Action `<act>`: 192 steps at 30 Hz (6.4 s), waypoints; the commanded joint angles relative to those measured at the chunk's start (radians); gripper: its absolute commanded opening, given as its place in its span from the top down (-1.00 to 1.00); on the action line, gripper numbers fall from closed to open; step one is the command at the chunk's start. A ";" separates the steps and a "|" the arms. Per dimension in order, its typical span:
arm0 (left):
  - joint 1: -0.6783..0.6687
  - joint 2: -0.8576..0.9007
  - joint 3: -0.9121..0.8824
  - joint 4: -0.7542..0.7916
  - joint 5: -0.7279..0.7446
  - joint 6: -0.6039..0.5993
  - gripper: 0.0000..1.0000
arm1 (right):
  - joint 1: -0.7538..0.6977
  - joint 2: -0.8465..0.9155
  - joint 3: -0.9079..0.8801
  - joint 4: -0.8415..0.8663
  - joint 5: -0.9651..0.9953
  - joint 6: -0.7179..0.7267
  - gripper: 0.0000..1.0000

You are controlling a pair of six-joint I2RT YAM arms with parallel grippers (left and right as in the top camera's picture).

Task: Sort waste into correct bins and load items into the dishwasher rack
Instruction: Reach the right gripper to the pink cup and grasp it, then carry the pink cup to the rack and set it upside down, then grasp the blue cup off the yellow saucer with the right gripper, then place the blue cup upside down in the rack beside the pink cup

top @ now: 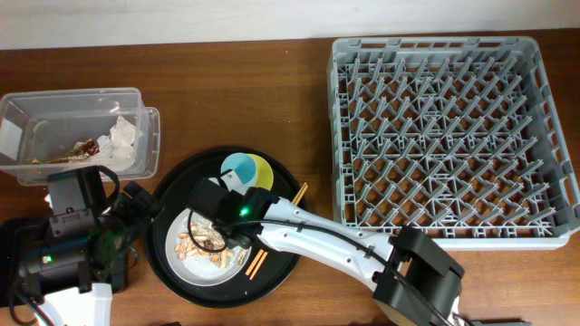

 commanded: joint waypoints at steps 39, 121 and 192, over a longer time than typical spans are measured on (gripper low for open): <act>0.005 -0.005 0.006 -0.005 0.004 0.001 -0.98 | -1.228 0.034 0.370 -0.164 -1.379 -0.415 0.92; 0.005 -0.005 0.006 -0.005 0.004 0.001 -0.98 | -0.639 0.183 1.243 -0.864 -0.253 -0.047 0.92; 0.005 -0.005 0.006 -0.005 0.004 0.001 -0.98 | -1.570 0.029 -0.080 -0.541 -1.172 -0.727 0.84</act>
